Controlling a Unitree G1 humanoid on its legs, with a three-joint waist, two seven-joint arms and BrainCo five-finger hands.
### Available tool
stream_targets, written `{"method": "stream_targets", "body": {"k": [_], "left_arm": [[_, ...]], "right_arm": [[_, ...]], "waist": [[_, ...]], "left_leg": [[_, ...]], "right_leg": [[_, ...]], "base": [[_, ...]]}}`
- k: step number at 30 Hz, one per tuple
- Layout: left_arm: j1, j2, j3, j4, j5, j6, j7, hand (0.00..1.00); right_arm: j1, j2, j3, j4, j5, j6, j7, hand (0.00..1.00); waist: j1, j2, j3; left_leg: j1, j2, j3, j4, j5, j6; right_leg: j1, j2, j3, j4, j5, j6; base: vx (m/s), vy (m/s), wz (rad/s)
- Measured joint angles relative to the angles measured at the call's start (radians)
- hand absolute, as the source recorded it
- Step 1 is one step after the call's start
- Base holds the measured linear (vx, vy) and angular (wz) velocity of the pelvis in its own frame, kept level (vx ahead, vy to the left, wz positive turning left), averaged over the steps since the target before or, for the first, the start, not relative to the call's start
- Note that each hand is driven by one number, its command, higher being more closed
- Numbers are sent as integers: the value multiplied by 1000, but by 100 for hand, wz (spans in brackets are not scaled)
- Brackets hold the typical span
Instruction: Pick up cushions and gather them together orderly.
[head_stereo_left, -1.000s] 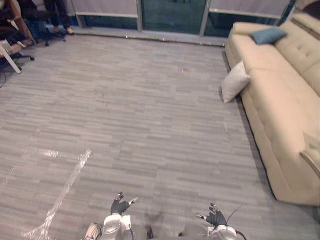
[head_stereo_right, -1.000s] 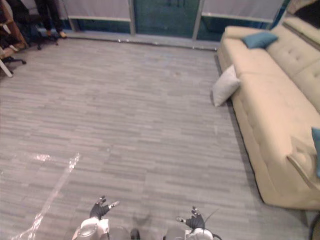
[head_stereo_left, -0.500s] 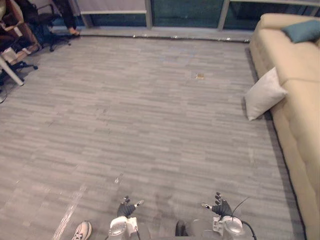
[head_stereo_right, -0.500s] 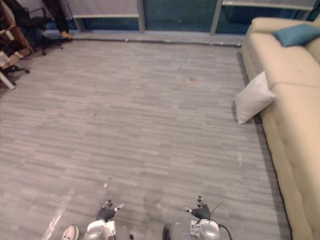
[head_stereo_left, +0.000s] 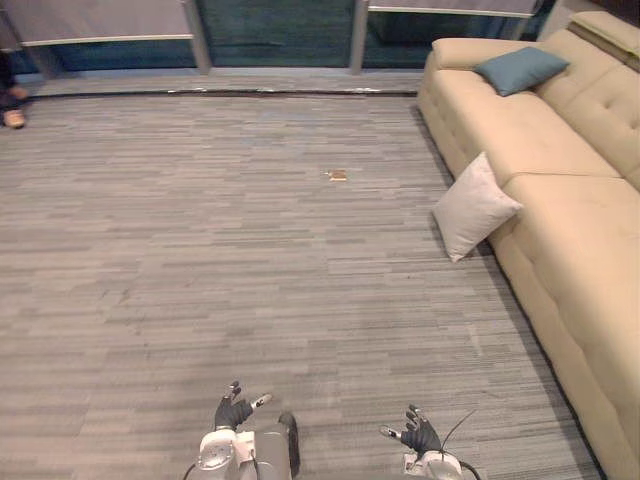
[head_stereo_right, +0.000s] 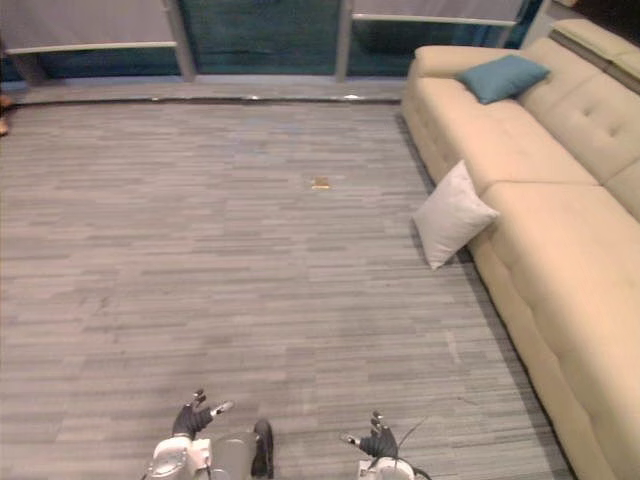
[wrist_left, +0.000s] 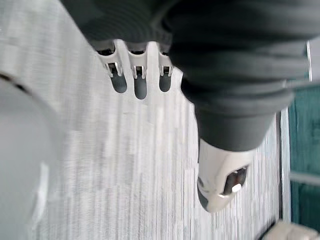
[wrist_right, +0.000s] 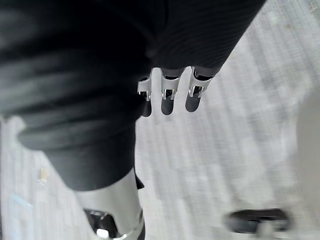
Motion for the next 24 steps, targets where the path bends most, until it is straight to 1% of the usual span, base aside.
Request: {"method": "stream_targets", "body": {"k": [1,2,3,4,5,6,7,8,9,10,11,12,13,14,15,16,17,18,19,20,21,22,23,24], "left_arm": [[-1,-6,-22,1,0,0,2,0],[-1,-9,-33,4,0,0,2,0],[-2,-17,-34,12,0,1,1,0],[-7,-21,-34,22,-1,1,1,0],[-10,-22,-39,31,-1,3,1,0],[-18,-21,-49,49,0,4,0,0],[-18,-21,-59,53,0,4,-1,0],[-13,-23,-63,54,1,4,-3,0],[-14,-29,-58,57,2,5,-2,0],[-18,-41,-49,59,6,5,-3,0],[-20,-50,-36,52,10,4,-4,0],[-23,-65,-18,40,10,3,-4,0],[-18,-72,3,39,10,3,-4,0],[-12,-84,20,20,9,2,-3,0],[-2,-83,20,-3,9,1,-3,0],[5,-77,19,-24,9,-1,-3,0],[7,-70,19,-39,9,-3,-5,0],[8,-68,19,-44,9,-6,-4,0],[9,-70,24,-55,8,-12,-5,0],[13,-83,51,-70,8,-16,-5,0],[15,-90,61,-77,7,-20,-2,0],[13,-89,61,-80,7,-24,0,0],[11,-89,58,-81,7,-28,-1,0],[11,-89,57,-81,7,-31,-1,0]], "right_arm": [[1,-1,1,-6,0,-8,0,0],[0,-1,0,-20,0,-10,0,0],[-5,-5,0,-20,0,-13,0,0],[-14,-14,-1,-15,0,-13,1,0],[-21,-19,-2,-4,0,-13,1,0],[-31,-26,-5,11,0,-13,1,0],[-33,-30,-10,15,0,-10,1,0],[-24,-31,-25,24,0,-7,1,0],[-16,-28,-45,22,6,-7,0,0],[-24,-33,-47,19,1,-6,1,0],[-24,-38,-43,10,2,-5,1,0],[-24,-48,-39,2,2,-4,5,0],[-28,-56,-37,-4,2,-4,7,0],[-34,-66,-37,2,3,2,5,0],[-37,-65,-35,5,3,8,3,0],[-37,-57,-32,6,4,9,2,0],[-34,-52,-17,7,4,10,2,0],[-34,-49,-4,8,4,13,2,0],[-35,-48,0,9,4,14,2,0],[-44,-44,-1,9,4,17,2,0],[-47,-39,-1,10,4,20,1,0],[-46,-36,-1,12,3,22,1,0],[-46,-34,-1,17,3,23,0,0],[-45,-33,-1,19,3,23,-1,0]], "waist": [[-9,3,-1],[-15,4,-1],[-20,8,1],[-22,9,2],[-25,11,3],[-35,15,6],[-41,20,8],[-41,19,9],[-44,22,11],[-46,38,12],[-50,51,14],[-61,70,24],[-58,86,33],[-50,109,43],[-41,106,50],[-33,98,54],[-27,77,57],[-19,70,55],[-13,70,55],[-10,72,56],[-4,73,56],[6,73,56],[13,72,55],[13,73,55]], "left_leg": [[61,3,12,-34,-23,1],[93,7,20,-52,-37,-3],[131,15,33,-71,-42,-9],[171,18,46,-99,-50,-21],[199,18,49,-121,-57,-32],[233,17,46,-146,-62,-42],[257,17,42,-165,-68,-52],[297,11,29,-174,-86,-82],[327,16,9,-161,-95,-96],[337,41,-4,-128,-92,-101],[284,68,-23,14,-80,-119],[205,106,-36,212,-54,-137],[147,146,-38,377,2,-133],[73,215,-33,586,42,-130],[35,241,-26,691,33,-127],[2,246,-23,734,22,-128],[-47,243,-10,732,6,-119],[-91,241,8,680,-7,-112],[-120,237,25,612,-17,-105],[-168,217,22,492,-28,-91],[-192,199,12,379,-26,-93],[-207,172,-9,244,-14,-106],[-219,149,-33,124,15,-118],[-224,139,-43,68,36,-113]], "right_leg": [[-66,-2,-76,-25,-28,-19],[-109,-3,-127,-69,-43,-26],[-156,0,-199,-181,-56,-49],[-194,12,-254,-324,-52,-52],[-214,25,-268,-429,-38,-62],[-225,47,-274,-564,9,-69],[-223,66,-270,-649,55,-76],[-214,86,-244,-738,153,-113],[-195,89,-229,-724,246,-206],[-184,96,-247,-695,219,-208],[-163,98,-262,-681,166,-214],[-129,118,-266,-686,133,-220],[-93,135,-259,-698,113,-228],[-24,174,-240,-726,93,-242],[31,195,-212,-748,77,-253],[85,201,-184,-770,63,-260],[147,202,-143,-808,55,-263],[185,201,-101,-849,54,-264],[213,199,-67,-876,59,-257],[251,198,-15,-904,59,-250],[271,194,24,-925,56,-241],[288,189,69,-940,49,-227],[310,180,100,-958,39,-210],[326,176,115,-970,33,-201]], "base": [[452,125,-7],[453,84,-13],[508,64,-22],[527,57,-26],[568,40,-16],[477,18,5],[630,-7,22],[685,-55,34],[684,-79,30],[673,-119,36],[612,-172,32],[708,-221,24],[692,-200,-18],[573,-122,-61],[557,-75,-84],[512,-72,-94],[489,-67,-102],[433,-33,-105],[421,30,-119],[541,92,-121],[463,116,-135],[467,172,-128],[353,171,-107],[585,310,-111]]}}
